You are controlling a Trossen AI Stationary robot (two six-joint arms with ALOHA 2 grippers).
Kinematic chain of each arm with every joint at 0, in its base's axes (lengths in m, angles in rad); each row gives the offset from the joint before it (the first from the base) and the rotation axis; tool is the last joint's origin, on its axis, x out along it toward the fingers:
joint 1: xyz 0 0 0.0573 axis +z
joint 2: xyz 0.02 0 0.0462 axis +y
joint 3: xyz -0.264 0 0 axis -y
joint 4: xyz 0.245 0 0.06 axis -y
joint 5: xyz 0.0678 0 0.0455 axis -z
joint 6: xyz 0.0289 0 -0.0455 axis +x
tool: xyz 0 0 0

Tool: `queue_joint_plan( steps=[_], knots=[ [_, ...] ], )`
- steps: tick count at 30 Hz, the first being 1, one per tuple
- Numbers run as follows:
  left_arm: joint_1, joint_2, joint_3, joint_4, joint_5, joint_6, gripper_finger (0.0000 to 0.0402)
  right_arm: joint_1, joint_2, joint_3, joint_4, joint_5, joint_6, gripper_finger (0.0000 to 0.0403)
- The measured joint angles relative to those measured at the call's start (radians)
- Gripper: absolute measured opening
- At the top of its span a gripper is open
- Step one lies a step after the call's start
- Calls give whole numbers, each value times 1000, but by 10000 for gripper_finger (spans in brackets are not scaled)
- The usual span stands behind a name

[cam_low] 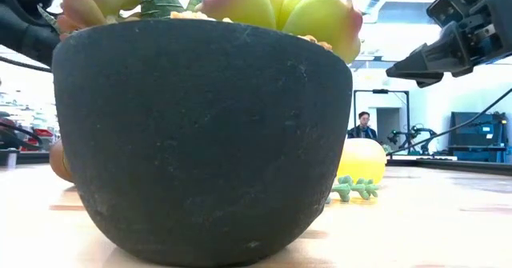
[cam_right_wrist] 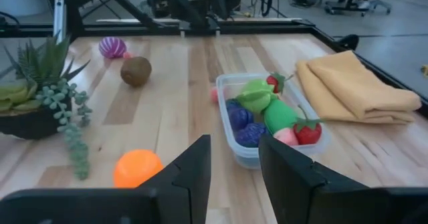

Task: Pick and placing Produce into tupperware
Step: Put the top pink peach into the transparent container

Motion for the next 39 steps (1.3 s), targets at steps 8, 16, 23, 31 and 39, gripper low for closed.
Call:
queue_joint_plan(
  steps=[8,16,23,31,39],
  knots=[
    [87,181,0,153,89,26,235,61,1,0,-7,66,1,118],
    [156,433,1,430,190,72,235,88,1,0,-8,89,1,118],
    [221,615,35,596,327,97,235,87,1,0,-13,88,2,118],
    [277,754,133,611,447,146,235,87,1,0,-33,88,26,118],
    [305,762,143,615,497,153,235,87,1,0,-42,88,27,118]
  ],
)
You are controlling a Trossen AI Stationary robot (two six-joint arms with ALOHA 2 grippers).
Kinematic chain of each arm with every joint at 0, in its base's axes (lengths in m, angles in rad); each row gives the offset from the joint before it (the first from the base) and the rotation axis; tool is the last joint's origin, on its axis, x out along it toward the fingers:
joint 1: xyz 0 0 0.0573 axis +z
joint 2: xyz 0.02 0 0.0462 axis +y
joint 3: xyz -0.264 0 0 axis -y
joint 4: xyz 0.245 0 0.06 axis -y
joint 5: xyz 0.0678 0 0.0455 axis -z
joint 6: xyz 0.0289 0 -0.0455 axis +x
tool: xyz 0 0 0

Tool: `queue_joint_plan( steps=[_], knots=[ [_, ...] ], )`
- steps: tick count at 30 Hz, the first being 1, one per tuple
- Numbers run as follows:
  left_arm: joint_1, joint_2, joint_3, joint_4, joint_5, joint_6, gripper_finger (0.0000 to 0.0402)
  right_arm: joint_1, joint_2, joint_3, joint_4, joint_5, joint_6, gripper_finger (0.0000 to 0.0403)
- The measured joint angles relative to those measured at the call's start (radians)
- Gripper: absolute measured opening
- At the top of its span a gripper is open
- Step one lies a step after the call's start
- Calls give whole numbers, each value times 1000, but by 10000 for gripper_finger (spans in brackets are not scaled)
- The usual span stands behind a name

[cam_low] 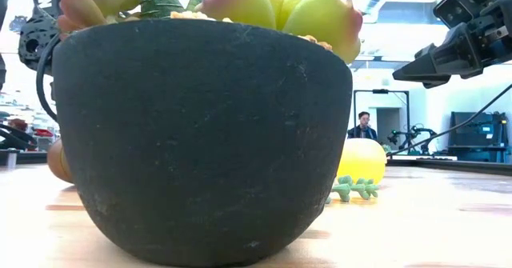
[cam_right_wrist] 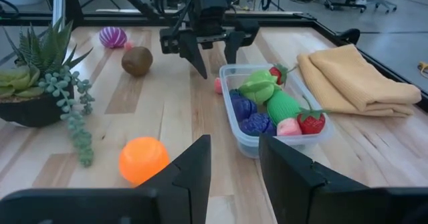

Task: Pick and placing Produce into tupperware
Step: Put the top pink peach into the transparent container

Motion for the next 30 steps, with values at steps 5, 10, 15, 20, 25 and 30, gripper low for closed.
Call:
queue_joint_plan(
  steps=[5,10,15,20,25,30],
  knots=[
    [0,0,6,1,21,12,235,0,0,0,0,0,0,118],
    [2,0,28,-29,24,41,235,0,0,0,2,0,0,118],
    [25,0,48,-72,46,50,235,0,0,0,4,0,0,118],
    [37,0,60,-94,69,50,235,0,0,0,3,0,0,118],
    [37,0,60,-98,68,50,235,0,0,0,1,0,0,118],
    [37,0,60,-110,68,49,235,0,0,0,1,0,0,118]
  ],
)
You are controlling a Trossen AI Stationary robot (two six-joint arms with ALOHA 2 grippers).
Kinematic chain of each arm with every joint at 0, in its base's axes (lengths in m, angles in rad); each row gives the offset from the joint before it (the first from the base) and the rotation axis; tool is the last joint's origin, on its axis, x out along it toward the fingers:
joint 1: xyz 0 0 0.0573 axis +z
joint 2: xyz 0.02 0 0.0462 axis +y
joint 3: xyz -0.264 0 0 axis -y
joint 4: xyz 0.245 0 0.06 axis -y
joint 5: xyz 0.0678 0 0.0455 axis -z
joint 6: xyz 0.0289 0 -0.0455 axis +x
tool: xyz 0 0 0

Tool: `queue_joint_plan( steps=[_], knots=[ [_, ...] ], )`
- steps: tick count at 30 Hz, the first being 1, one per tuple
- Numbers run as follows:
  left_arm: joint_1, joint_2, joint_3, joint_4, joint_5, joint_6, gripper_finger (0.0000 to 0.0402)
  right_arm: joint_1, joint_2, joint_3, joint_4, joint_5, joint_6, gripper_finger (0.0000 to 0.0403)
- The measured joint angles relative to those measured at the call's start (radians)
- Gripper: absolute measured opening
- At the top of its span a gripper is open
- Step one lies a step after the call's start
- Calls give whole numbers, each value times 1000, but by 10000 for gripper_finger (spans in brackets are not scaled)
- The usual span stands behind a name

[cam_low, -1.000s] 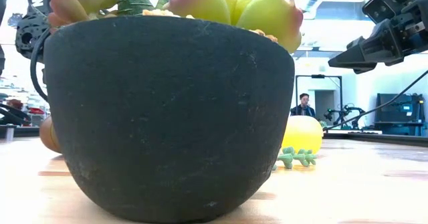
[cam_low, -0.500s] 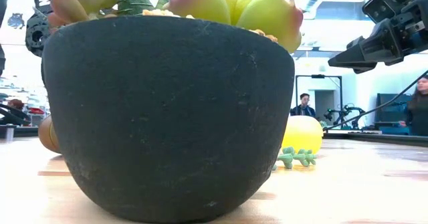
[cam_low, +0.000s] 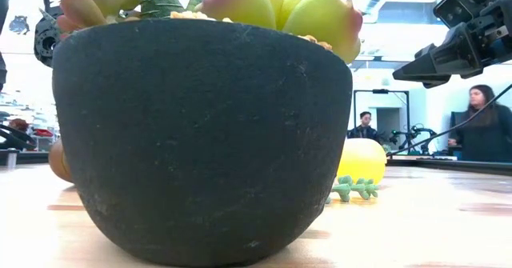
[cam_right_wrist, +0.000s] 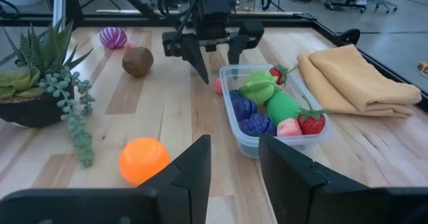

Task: Pick and placing Produce into tupperware
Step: Put the top pink peach into the transparent container

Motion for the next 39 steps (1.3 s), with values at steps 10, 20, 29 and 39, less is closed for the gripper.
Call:
queue_joint_plan(
  steps=[10,20,29,39],
  knots=[
    [0,0,0,-10,0,0,235,0,0,0,3,0,0,118],
    [0,0,0,-10,6,0,235,0,0,0,3,0,0,118],
    [0,0,48,-89,22,8,235,0,0,0,3,-1,7,118],
    [8,0,49,-109,18,-14,234,0,0,0,3,-1,8,118]
  ],
)
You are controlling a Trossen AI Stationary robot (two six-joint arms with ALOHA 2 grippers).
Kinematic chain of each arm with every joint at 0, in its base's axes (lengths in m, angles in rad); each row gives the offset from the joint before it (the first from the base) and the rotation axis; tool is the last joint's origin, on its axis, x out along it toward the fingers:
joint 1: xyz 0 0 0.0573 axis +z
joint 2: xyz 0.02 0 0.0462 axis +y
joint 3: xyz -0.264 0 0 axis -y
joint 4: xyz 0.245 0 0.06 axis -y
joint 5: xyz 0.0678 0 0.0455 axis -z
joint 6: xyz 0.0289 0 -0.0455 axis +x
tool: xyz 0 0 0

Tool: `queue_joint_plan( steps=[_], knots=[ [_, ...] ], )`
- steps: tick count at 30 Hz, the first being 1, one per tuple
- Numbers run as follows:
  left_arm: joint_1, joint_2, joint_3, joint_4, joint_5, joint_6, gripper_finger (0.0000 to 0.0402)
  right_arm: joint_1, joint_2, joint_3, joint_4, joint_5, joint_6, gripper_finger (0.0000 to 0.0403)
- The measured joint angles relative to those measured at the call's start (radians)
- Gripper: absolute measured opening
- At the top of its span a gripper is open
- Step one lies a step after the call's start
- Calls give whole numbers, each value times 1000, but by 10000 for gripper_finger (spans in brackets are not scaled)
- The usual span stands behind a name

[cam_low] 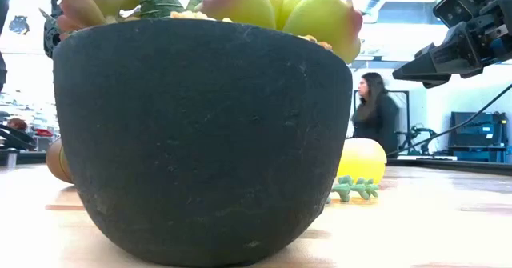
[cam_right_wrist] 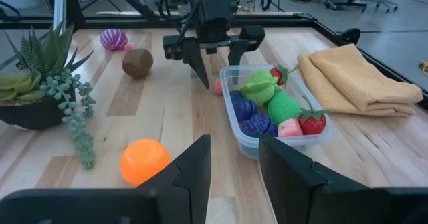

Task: Pick and placing Produce into tupperware
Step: Put the top pink peach into the transparent container

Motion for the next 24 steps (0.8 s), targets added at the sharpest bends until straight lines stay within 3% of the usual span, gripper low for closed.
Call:
queue_joint_plan(
  steps=[13,24],
  knots=[
    [0,0,0,-5,-1,1,148,0,0,0,0,0,0,118],
    [0,0,0,-5,-2,7,116,0,0,0,0,0,0,118]
  ],
)
